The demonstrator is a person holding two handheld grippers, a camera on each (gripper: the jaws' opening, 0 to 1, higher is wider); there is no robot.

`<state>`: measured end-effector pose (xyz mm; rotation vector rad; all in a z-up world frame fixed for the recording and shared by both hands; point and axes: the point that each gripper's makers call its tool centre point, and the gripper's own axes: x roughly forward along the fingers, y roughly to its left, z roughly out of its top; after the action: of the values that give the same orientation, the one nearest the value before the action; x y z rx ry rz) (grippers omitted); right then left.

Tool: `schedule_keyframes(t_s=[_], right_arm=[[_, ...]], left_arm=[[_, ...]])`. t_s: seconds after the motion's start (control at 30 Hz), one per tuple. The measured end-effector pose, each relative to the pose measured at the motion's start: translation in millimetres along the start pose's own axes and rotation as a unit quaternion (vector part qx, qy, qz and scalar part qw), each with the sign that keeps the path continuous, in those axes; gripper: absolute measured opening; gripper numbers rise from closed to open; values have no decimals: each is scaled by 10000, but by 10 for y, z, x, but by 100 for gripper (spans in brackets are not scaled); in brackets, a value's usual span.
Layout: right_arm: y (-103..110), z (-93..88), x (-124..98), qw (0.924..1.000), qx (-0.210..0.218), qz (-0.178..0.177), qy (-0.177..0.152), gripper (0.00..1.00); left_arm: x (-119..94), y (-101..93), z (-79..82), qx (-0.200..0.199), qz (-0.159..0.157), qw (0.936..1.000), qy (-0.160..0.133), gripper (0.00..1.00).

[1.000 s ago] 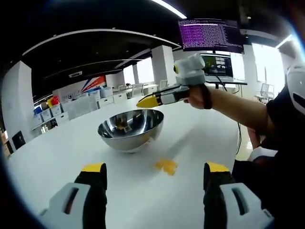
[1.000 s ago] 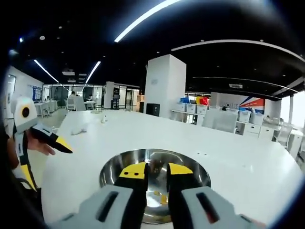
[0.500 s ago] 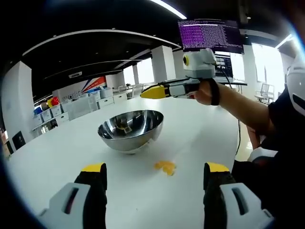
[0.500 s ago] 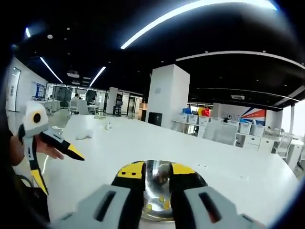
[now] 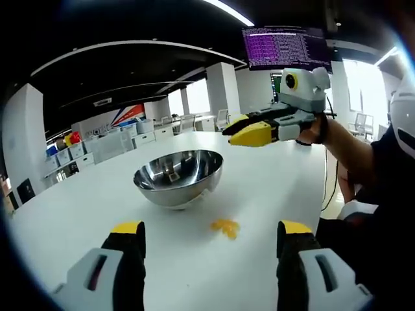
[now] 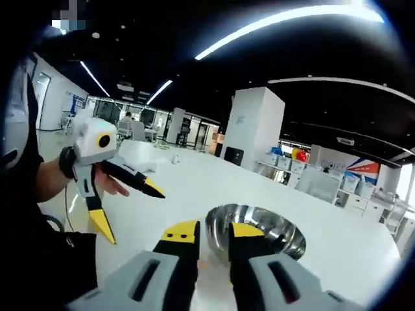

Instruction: Pick up the QQ candy scattered on the table and place it into the stainless steel bowl on the table

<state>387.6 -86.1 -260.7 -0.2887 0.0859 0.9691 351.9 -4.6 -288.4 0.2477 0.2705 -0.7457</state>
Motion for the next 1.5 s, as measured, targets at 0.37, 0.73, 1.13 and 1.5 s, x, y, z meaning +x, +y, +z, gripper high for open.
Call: schedule_keyframes(t_s=[0.37, 0.73, 1.13, 1.5], right_arm=[[321, -898, 148, 9939, 593, 140, 922, 14], [372, -888, 214, 9931, 727, 170, 903, 13], [337, -957, 234, 9922, 780, 143, 966, 13], [354, -951, 257, 9922, 759, 152, 982, 13]], left_arm=[[37, 4, -22, 35, -14, 10000, 64, 82], [45, -16, -15, 13, -51, 10000, 39, 82], [32, -7, -29, -11, -43, 10000, 29, 82], [30, 6, -38, -29, -35, 10000, 23, 82]])
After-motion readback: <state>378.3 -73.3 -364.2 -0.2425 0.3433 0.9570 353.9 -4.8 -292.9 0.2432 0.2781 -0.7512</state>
